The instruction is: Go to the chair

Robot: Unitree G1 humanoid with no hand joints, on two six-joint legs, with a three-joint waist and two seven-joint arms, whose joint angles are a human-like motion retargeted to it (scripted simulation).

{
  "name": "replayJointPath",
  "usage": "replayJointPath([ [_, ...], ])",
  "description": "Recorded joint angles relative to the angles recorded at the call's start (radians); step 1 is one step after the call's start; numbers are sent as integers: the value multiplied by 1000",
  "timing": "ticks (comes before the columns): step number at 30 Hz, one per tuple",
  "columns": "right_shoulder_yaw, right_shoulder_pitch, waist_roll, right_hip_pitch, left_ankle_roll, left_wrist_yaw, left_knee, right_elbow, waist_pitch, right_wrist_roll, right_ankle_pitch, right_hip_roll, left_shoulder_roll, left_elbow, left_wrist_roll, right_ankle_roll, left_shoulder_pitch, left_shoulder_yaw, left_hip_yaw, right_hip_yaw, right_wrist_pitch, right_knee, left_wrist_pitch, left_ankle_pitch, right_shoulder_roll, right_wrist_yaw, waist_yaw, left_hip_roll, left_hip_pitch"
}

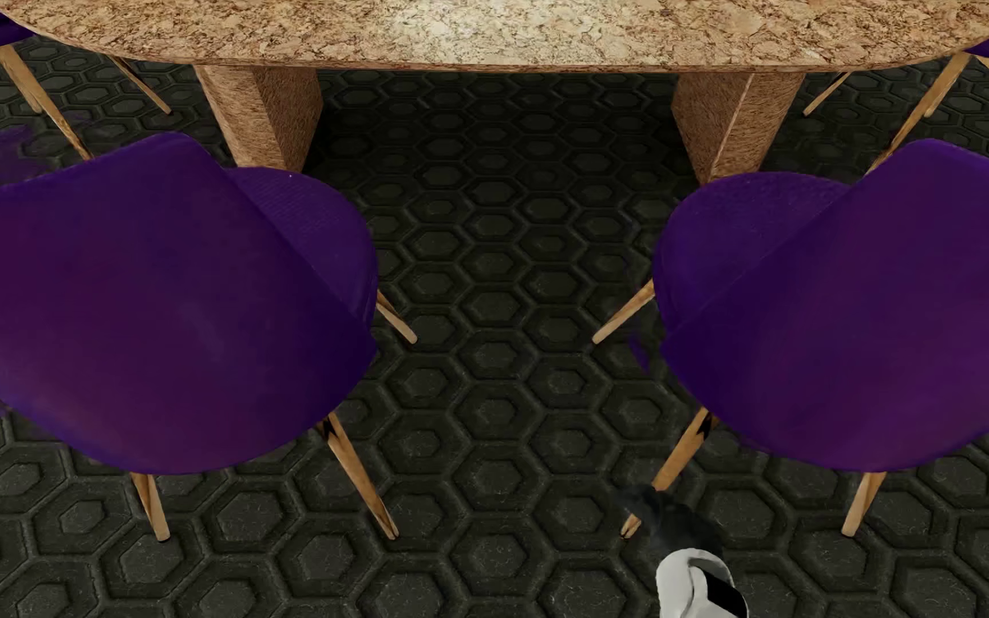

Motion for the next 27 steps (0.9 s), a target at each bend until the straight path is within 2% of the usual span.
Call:
replayJointPath([
  [1, 9, 19, -6, -17, -2, 33, -15, 82, 3, -19, -5, -25, -12, -16, -9, -5, -5, 21, -2, -32, 26, 37, -6, 3, 7, 14, 3, -14, 5],
  [2, 1, 47, -10, -28, -8, 55, -29, 153, 5, 3, -41, -47, -20, -27, -14, 0, -15, 32, -11, -67, 42, 74, -11, 8, 20, 25, 4, -27, 7],
  [4, -36, 117, -17, -22, -21, 64, -58, 268, 4, 101, -125, -76, -22, -49, -16, -50, -40, 35, -46, -157, 48, 127, -28, 24, 48, 15, -1, -44, 7],
  [5, -45, 156, -19, 0, -25, 59, -65, 314, 2, 140, -133, -79, -27, -64, -17, -73, -58, 26, -64, -204, 47, 122, -27, 30, 57, 8, -6, -47, 5],
  [6, -41, 188, -22, 35, -31, 48, -68, 360, 0, 164, -94, -67, -16, -79, -18, -93, -52, 22, -81, -235, 51, 79, -58, 31, 63, 1, -12, -48, 4],
  [8, -74, 227, -26, 122, -38, 30, -73, 431, -7, 267, -126, -56, -2, -116, -15, -111, -48, 16, -105, -314, 70, -53, -106, 33, 106, -14, -19, -45, 9],
  [10, 9, 221, -22, 169, -43, 52, -51, 504, -12, 238, -102, -20, -22, -136, -43, -109, -34, 71, -102, -326, 70, -134, -124, 30, 96, 0, -23, -19, 10],
  [12, 69, 185, -10, 186, -54, 92, -27, 541, -16, 213, -84, 17, -71, -110, -70, -113, -29, 140, -81, -310, 70, -174, -94, 30, 76, 9, -22, 16, 10],
  [14, 91, 131, -1, 182, -65, 80, -21, 524, -19, 218, -84, 50, -81, -67, -45, -125, -29, 142, -47, -281, 45, -179, -67, 23, 43, -5, -21, 49, 22],
  [16, 89, 71, 7, 175, -74, 45, -33, 472, -23, 219, -86, 79, -77, -19, 11, -130, -42, 93, -9, -243, 32, -173, -31, 24, 24, -40, -23, 75, 42],
  [18, 91, 13, 11, 164, -87, 2, -52, 406, -27, 220, -83, 104, -56, 16, 46, -142, -40, 66, 29, -211, 4, -167, -18, 32, 17, -76, -28, 96, 63],
  [20, 100, -22, 16, 150, -96, -25, -67, 314, -30, 214, -85, 125, -35, 21, 65, -151, -48, 40, 58, -185, -34, -163, -21, 34, 8, -99, -30, 111, 73],
  [23, 95, -27, 23, 138, -108, -21, -55, 203, -30, 228, -92, 153, -3, -5, 68, -164, -65, 17, 71, -169, -77, -158, -38, 21, 14, -109, -31, 139, 67],
  [27, 107, 3, 31, 126, -124, 12, -41, 210, -32, 232, -103, 172, 10, -59, 38, -183, -100, -2, 48, -189, -60, -151, -59, 17, 16, -92, -35, 162, 43],
])
